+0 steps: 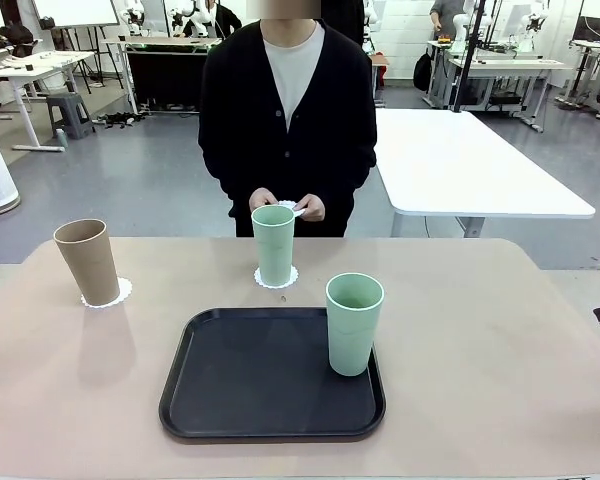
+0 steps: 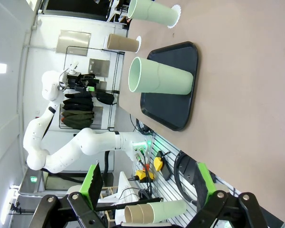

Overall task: Place coasters on the table and set cups on them.
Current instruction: Take one Reusable plastic cup from the Flat Tray and place it on a coaster set by the human.

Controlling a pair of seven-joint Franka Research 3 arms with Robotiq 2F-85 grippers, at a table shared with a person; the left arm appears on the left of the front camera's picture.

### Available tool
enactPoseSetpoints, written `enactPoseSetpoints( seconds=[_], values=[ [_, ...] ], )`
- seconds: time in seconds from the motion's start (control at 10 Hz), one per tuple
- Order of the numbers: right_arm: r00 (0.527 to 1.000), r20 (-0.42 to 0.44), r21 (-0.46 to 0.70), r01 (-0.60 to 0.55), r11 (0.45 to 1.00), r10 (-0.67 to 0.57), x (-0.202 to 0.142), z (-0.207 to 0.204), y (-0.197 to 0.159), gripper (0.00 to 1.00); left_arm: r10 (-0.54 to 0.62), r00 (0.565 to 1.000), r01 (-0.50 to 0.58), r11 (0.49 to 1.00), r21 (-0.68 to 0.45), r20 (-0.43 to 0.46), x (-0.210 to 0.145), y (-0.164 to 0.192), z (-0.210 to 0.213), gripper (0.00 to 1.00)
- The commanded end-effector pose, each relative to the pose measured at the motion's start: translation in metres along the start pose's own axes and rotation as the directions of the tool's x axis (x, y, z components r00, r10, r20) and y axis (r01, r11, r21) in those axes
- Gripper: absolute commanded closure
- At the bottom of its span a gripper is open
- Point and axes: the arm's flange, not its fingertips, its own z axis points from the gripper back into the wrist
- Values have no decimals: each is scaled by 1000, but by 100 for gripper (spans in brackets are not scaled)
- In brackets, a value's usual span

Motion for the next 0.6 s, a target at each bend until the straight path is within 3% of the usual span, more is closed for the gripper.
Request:
enactPoseSetpoints(
  seconds=[0.0, 0.2, 0.5],
  values=[
    [1000, 8, 13, -10, 1000, 10, 0, 0, 0, 0, 52, 978, 8, 958, -285, 203, -20, 27, 12, 0],
    [1000, 8, 13, -10, 1000, 10, 0, 0, 0, 0, 163, 921, 27, 879, -476, 353, -49, 58, 23, 0],
    [1000, 8, 13, -10, 1000, 10, 0, 0, 0, 0, 278, 874, 35, 783, -622, 398, -80, 111, 48, 0]
  ],
)
